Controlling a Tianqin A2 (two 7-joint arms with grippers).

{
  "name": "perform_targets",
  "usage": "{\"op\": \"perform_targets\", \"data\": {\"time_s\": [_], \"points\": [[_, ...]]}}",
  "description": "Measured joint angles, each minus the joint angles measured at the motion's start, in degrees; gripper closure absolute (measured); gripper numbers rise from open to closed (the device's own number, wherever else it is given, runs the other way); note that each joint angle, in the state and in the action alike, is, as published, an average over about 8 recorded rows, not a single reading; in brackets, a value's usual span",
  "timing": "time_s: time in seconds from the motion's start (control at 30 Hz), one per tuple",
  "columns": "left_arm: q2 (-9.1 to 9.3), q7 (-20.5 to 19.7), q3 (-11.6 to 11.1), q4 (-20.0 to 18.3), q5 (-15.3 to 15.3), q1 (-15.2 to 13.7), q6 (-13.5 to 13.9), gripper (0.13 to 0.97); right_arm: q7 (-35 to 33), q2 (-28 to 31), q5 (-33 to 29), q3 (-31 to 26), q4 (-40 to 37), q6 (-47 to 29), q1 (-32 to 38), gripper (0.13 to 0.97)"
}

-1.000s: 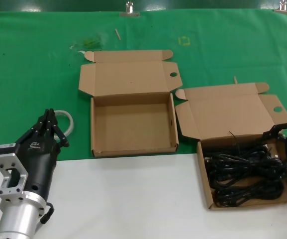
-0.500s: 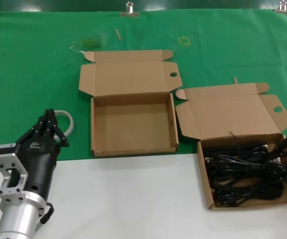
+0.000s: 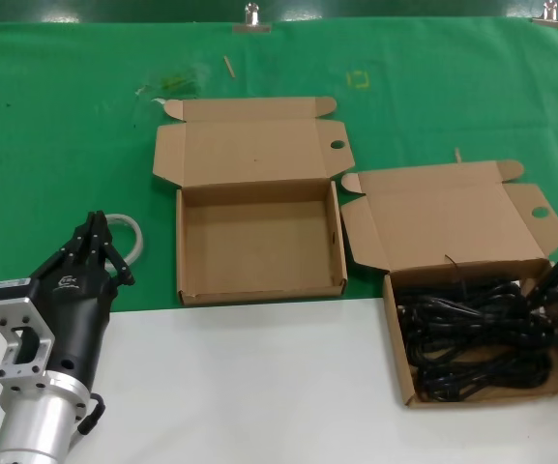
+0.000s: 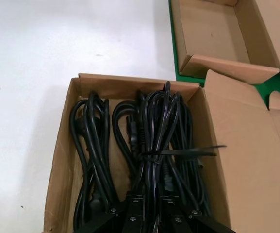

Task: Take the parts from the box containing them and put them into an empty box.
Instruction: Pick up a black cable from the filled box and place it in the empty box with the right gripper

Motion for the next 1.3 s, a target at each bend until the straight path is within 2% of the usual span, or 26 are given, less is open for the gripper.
{"op": "perform_targets", "data": {"time_s": [0.4, 0.6, 0.83, 1.3], "points": [[0.00, 0.00, 0.00, 0.00, 0.00, 0.00, 0.00, 0.941, 4.26, 0.99, 1.04, 0.74, 6.44, -2.47, 1.70, 0.921], [0.00, 0.00, 0.00, 0.00, 0.00, 0.00, 0.00, 0.941, 5.82, -0.67, 1.55, 1.01, 8.91, -1.82, 2.78, 0.921], [0.00, 0.00, 0.00, 0.00, 0.00, 0.00, 0.00, 0.941, 5.57, -6.59, 1.40, 0.38, 8.15, 1.93, 4.50, 0.921], [0.00, 0.00, 0.00, 0.00, 0.00, 0.00, 0.00, 0.941, 0.85, -19.54, -0.82, -3.17, 0.19, 8.79, 8.59, 0.921]]}}
